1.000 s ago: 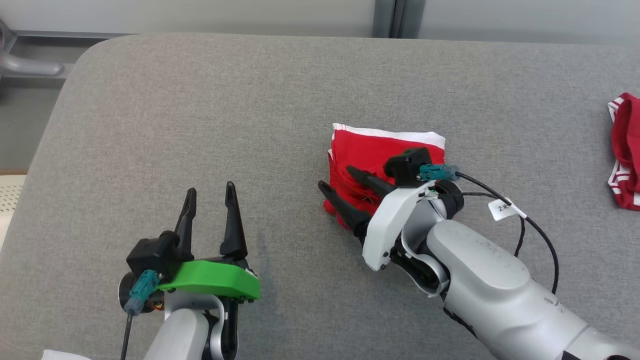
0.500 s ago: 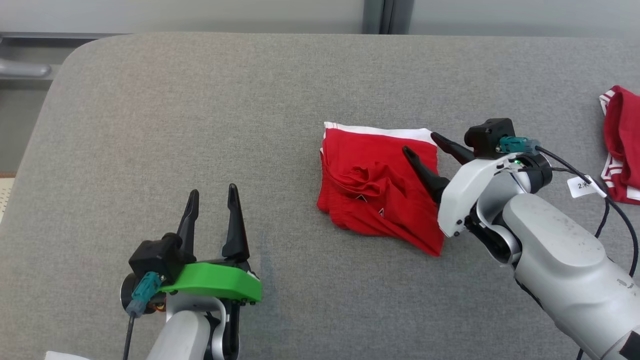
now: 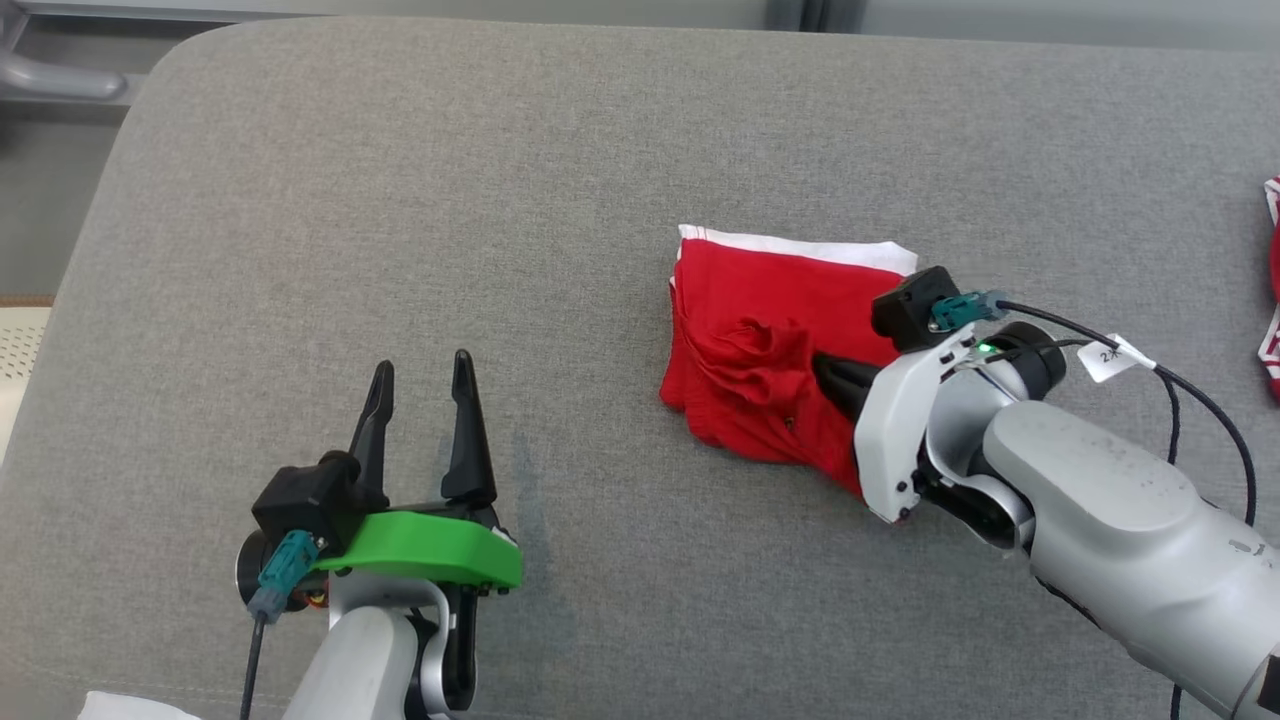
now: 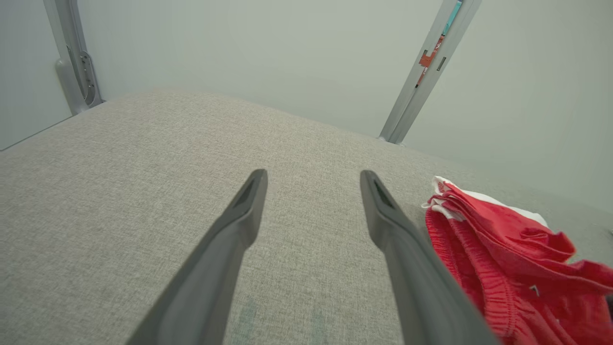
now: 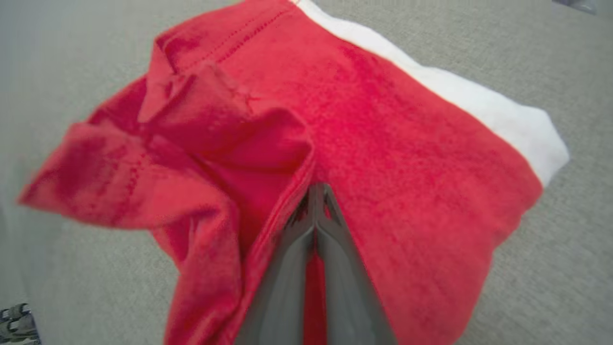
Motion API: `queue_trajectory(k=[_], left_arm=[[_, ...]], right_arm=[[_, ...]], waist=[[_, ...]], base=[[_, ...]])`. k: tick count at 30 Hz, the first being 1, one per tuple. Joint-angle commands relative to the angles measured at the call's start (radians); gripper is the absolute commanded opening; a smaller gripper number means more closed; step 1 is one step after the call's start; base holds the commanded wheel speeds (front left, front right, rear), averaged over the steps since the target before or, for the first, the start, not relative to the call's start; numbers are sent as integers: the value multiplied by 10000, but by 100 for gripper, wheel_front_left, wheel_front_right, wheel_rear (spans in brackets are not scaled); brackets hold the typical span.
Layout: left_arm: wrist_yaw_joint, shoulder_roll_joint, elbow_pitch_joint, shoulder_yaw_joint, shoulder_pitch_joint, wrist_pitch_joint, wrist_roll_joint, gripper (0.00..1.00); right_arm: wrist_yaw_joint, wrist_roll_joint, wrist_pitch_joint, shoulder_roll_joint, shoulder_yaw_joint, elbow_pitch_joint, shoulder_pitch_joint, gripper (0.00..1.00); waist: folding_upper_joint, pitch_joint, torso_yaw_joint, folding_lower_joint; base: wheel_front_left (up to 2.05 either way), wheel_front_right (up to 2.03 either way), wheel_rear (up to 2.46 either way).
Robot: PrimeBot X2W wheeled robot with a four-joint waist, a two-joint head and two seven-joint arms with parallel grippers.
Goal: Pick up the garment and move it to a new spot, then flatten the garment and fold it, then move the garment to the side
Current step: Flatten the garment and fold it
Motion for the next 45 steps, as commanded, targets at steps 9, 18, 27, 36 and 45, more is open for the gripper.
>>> queue_trajectory(k=[9,18,27,36,45], left_arm=[[11,-6,-90,163,-110,-1,166,100],[4,-16,-138,152,-221,-1,163,100],[45,-19,-38,196,-214,-1,172,100],[23,28,115,495,99,-1,240,100],[-272,97,493,415,-17,-1,385,100]], right_arm=[[-3,993,-329,-203,2028,-1217,-670,0],[-3,640,-378,307,2596,-1781,-330,0],[-3,320,-856,684,2592,-1547,23,0],[-3,919,-2716,413,2283,-1872,-218,4],[-3,559,-3425,129,-38,-1606,746,100]], waist=[[0,44,-85,0],[0,153,-111,0],[0,85,-227,0],[0,-574,-626,0],[0,-1375,-1105,0]], base=[[0,0,0],[0,0,0],[0,0,0],[0,0,0],[0,0,0]])
